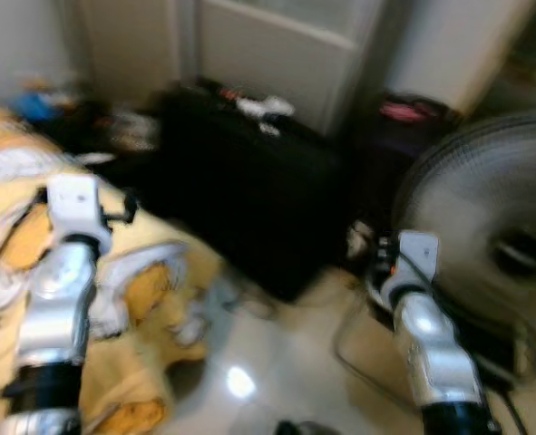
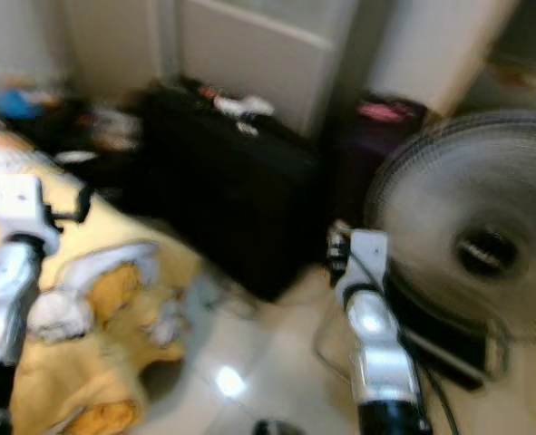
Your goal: Clean up the room
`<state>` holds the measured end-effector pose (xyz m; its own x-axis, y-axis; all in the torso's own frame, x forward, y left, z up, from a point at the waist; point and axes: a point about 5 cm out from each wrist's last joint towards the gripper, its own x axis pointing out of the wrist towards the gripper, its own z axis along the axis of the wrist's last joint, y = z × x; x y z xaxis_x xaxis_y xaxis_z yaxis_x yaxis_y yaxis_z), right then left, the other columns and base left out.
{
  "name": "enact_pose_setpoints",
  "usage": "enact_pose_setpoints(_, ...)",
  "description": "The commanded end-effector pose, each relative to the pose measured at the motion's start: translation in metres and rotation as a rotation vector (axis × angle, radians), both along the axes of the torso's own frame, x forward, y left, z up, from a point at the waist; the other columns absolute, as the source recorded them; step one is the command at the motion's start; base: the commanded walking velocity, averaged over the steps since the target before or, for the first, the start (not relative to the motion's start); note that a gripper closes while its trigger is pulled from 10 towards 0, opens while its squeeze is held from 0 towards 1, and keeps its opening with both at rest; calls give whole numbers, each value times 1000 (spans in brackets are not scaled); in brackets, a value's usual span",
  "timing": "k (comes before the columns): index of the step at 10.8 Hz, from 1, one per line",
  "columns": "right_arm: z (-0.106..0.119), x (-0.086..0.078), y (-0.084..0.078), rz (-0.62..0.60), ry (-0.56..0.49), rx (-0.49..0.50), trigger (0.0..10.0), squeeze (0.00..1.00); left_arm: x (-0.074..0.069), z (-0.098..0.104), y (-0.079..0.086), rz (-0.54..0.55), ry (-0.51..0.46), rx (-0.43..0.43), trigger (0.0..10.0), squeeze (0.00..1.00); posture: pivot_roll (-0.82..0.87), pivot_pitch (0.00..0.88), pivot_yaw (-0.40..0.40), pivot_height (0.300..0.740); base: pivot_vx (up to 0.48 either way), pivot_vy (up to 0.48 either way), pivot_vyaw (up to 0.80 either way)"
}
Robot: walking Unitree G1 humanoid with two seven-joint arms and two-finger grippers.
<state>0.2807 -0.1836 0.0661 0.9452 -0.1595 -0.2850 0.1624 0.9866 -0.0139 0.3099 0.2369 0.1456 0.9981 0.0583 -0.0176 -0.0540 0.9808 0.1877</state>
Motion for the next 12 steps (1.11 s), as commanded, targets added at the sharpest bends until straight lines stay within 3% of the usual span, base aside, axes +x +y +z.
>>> enact_pose_setpoints(1, 1, 1, 3, -3, -9, 19, 10000, 0, -1, 3, 0, -35, 11, 29, 10000, 0, 77, 0, -62, 740, 0, 0, -800)
enact_pose_setpoints(2, 0, 1, 9, 17, -7, 24, 10000, 0, -2, -2, -12, -124, 44, 42, 10000, 0, 74, 0, -50, 740, 0, 0, -800)
enact_pose_setpoints(4, 2, 2, 9, 25, -16, 19, 10000, 0, -5, -15, -26, -161, 78, 46, 10000, 0, 56, 0, -49, 740, 0, 0, -800)
enact_pose_setpoints(8, 10, 8, 2, 9, -45, 23, 10000, 0, -9, -21, -42, -239, 86, 10, 10000, 0, 50, 0, -47, 740, 0, 0, -800)
enact_pose_setpoints(10, 8, 7, 9, 41, -41, 25, 10000, 0, -8, -18, -47, -261, 69, 6, 10000, 0, 45, 0, -42, 740, 0, 0, -800)
enact_pose_setpoints(12, 11, 8, 15, 100, -61, 4, 10000, 0, -7, -17, -49, -254, 63, -22, 10000, 0, 28, 0, -33, 740, 122, 0, 0)
